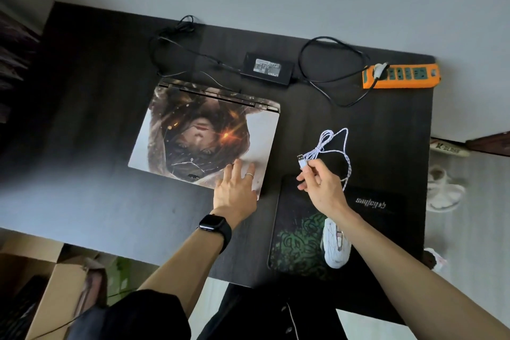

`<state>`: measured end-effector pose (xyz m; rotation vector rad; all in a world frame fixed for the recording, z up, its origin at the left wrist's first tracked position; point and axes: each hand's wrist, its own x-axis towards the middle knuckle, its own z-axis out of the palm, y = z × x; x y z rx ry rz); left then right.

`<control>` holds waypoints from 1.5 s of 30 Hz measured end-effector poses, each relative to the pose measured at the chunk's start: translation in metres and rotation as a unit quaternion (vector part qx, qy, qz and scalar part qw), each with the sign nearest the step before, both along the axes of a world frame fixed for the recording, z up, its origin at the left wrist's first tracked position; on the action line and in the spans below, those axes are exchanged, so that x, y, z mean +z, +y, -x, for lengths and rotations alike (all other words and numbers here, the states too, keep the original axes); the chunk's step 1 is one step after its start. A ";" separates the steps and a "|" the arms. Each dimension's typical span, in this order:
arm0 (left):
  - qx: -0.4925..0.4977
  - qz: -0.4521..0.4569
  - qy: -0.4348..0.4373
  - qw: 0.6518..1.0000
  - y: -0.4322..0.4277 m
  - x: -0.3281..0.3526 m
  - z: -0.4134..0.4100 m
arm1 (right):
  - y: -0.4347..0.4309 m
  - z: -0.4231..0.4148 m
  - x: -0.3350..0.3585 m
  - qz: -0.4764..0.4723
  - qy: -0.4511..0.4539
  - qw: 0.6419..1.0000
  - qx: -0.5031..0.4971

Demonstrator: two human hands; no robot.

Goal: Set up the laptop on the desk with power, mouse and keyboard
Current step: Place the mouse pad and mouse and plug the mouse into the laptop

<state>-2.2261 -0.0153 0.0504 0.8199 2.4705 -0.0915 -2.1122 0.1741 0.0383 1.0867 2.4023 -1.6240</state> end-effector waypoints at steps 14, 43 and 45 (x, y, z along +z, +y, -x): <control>0.040 0.049 0.002 0.998 0.022 0.001 -0.015 | 0.023 -0.029 -0.004 -0.179 0.166 0.963 0.111; 0.060 0.059 0.008 0.996 0.028 0.007 -0.013 | 0.023 0.016 -0.053 -0.192 0.040 0.961 0.196; 0.054 0.053 0.033 0.997 0.028 0.006 -0.007 | 0.018 0.018 -0.057 -0.230 0.024 0.953 0.195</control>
